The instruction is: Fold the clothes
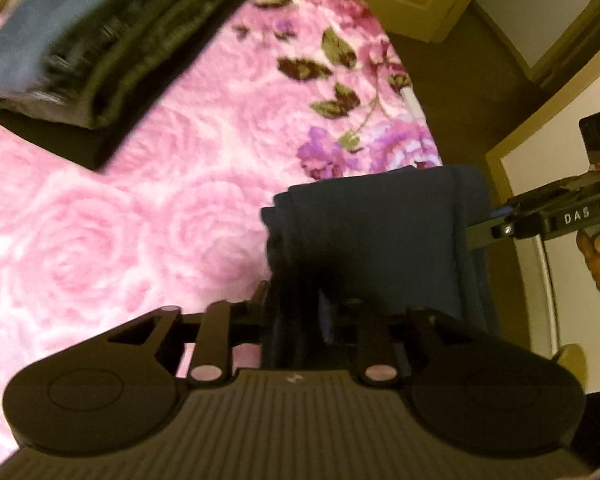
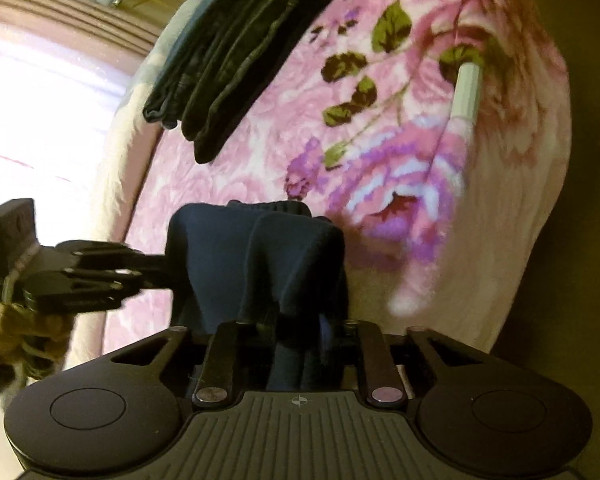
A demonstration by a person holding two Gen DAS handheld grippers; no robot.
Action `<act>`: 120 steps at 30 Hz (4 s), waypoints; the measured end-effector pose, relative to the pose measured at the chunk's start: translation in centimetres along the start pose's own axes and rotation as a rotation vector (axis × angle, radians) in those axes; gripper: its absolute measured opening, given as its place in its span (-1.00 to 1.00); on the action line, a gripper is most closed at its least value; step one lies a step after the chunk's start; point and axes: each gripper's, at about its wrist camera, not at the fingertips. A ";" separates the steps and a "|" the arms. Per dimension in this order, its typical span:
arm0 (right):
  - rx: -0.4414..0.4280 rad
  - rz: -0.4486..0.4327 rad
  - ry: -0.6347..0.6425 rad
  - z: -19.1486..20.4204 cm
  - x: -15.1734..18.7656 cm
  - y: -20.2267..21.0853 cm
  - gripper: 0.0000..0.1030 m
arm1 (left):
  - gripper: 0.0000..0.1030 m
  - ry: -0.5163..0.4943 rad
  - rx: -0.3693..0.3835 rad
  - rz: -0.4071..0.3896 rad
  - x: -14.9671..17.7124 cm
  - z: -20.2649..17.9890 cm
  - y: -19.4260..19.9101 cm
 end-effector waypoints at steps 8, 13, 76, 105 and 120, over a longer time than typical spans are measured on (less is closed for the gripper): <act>0.096 -0.094 0.132 5.1 8.6 5.1 0.07 | -0.34 -0.351 -0.139 -0.090 11.9 -4.8 8.7; 0.139 -0.127 0.243 10.9 18.2 6.1 0.07 | -0.36 -0.445 -0.154 -0.081 21.9 -8.2 9.1; 0.659 -0.048 1.291 19.7 33.5 -7.0 0.32 | -0.75 -1.106 -0.490 -0.257 28.9 -10.6 1.4; 0.658 -0.037 1.242 18.7 32.5 -4.8 -0.74 | -0.45 -1.429 -0.514 -0.271 33.2 -12.8 -0.6; 0.652 0.006 1.270 17.0 32.8 -4.8 -0.75 | -0.64 -1.271 -0.503 -0.227 30.4 -9.0 0.2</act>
Point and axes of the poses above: each gripper's, at about its wrist camera, not at the fingertips, and y roughly against the way its jaws point, z to its left, x to its underside
